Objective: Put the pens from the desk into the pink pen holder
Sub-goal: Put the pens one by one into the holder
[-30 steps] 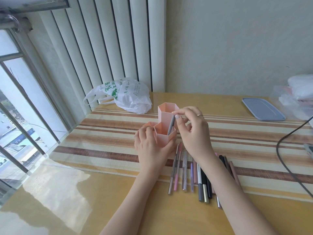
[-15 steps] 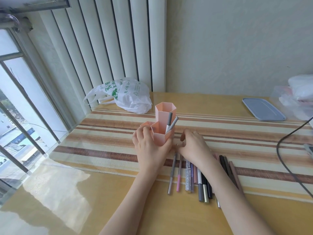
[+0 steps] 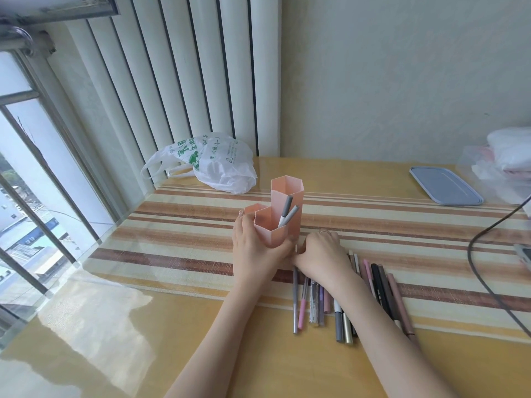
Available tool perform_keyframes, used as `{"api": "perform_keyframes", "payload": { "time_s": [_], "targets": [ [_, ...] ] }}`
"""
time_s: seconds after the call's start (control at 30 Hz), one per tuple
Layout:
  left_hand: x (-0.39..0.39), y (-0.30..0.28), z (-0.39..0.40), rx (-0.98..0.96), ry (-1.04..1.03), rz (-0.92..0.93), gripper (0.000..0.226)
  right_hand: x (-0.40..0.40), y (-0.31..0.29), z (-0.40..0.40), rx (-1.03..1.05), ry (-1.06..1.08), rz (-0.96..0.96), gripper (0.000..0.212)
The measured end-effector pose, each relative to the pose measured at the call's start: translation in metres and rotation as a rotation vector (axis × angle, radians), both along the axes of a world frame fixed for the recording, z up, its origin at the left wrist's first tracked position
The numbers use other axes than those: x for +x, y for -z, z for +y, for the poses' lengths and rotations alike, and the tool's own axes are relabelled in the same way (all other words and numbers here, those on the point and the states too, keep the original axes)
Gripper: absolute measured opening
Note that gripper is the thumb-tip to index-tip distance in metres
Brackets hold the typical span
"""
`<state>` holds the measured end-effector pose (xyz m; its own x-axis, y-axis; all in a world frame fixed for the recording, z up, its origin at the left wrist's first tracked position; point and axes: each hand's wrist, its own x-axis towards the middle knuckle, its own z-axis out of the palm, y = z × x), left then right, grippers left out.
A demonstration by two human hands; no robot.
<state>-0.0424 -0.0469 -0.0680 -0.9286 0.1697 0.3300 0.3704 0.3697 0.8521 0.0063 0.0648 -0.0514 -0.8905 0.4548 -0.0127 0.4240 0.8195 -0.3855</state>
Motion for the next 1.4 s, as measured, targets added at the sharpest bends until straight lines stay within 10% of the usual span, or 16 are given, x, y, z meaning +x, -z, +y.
{"api": "perform_keyframes", "payload": {
  "time_s": [0.53,0.7,1.03,1.2,1.4],
  "targets": [
    [0.005,-0.003,-0.004,0.125,0.061,0.039,0.068,0.000,-0.003,-0.028,0.297,0.063,-0.101,0.031],
    [0.006,-0.006,-0.005,0.170,0.062,-0.002,0.060,0.002,-0.012,-0.013,0.099,0.023,-0.114,0.027],
    [0.005,-0.008,-0.008,0.170,0.097,-0.074,0.056,0.012,-0.059,0.034,-0.642,0.094,0.638,0.009],
    [0.005,-0.009,-0.008,0.187,0.096,-0.075,0.057,0.028,-0.087,0.015,-0.542,0.052,1.488,0.017],
    [0.007,-0.007,-0.008,0.172,0.125,-0.052,0.061,0.029,-0.087,0.007,-0.379,-0.062,1.564,0.024]
  ]
}}
